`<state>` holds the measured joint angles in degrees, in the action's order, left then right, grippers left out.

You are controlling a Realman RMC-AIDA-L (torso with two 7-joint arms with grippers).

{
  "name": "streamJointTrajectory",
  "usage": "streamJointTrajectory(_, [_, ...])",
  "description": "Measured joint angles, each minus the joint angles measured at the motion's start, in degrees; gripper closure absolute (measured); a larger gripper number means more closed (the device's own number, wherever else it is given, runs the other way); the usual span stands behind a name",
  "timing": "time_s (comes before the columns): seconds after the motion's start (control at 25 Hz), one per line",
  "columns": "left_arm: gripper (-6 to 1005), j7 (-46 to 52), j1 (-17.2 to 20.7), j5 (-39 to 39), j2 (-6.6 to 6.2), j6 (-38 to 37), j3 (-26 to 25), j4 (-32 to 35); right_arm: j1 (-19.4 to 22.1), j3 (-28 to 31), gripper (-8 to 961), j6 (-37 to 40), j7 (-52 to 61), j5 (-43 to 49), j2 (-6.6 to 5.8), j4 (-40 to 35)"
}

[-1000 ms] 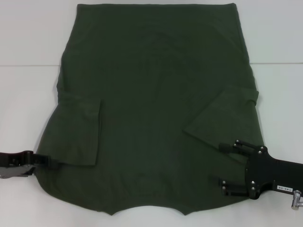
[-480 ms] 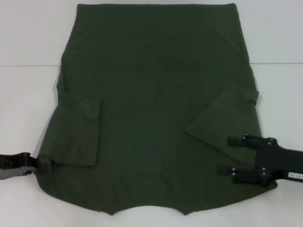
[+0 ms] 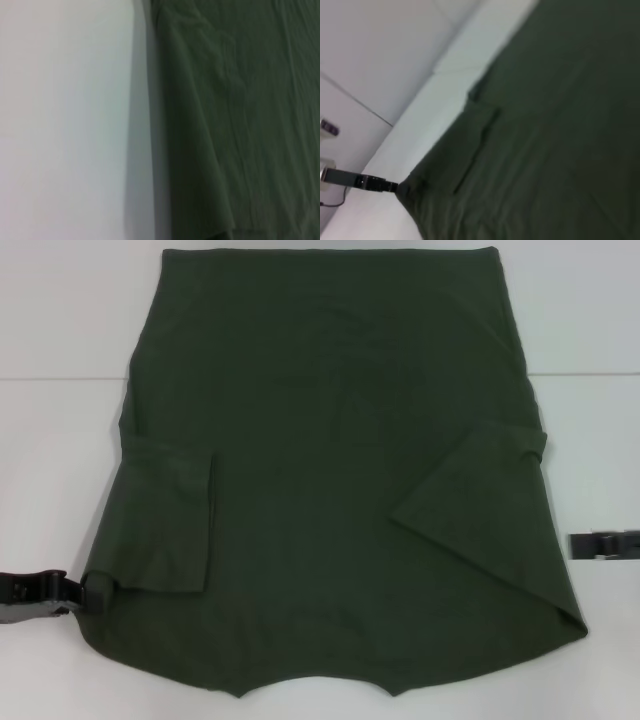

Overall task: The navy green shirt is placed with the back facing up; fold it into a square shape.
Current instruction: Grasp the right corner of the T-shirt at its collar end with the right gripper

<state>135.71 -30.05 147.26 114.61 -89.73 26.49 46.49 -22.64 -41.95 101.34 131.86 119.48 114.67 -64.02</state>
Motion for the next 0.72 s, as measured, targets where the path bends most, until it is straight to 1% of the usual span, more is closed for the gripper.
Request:
streamJointTrajectory(0.04, [965,-0.4,0.0,0.0,0.00,-0.2,-0.1,0.0,-0.6,1.0,39,1.7,2.7,1.1,-1.11,0.1])
streamJointTrajectory(0.12, [965,-0.9,0.0,-0.2,-0.04,-0.4,-0.2,0.0,-1.8,2.8,39,3.7,5.8,4.2,-2.71,0.9])
streamJointTrajectory(0.2, [966,-1.4,0.1,-0.3,-0.08,-0.5,-0.3,0.0,-2.9,4.4,39,3.7,7.1,8.5,-3.41,1.9])
streamJointTrajectory(0.32, [966,-1.9,0.1,-0.6,-0.11,-0.5,-0.4,0.0,-4.5,5.7,39,3.6,7.6,14.1,-3.84,3.9])
streamJointTrajectory(0.36, [965,-2.0,0.0,-0.7,-0.13,-0.6,-0.4,0.0,-5.6,5.7,39,3.6,7.6,17.3,-3.94,5.3])
streamJointTrajectory(0.52, [965,-2.1,-0.2,-0.7,-0.18,-0.6,-0.4,0.0,-6.8,5.6,38,2.9,7.4,20.1,-3.82,6.9])
streamJointTrajectory(0.72, [966,-2.2,-0.3,-0.7,-0.18,-0.5,-0.4,0.0,-8.0,4.9,39,0.1,7.2,22.3,-3.69,10.5])
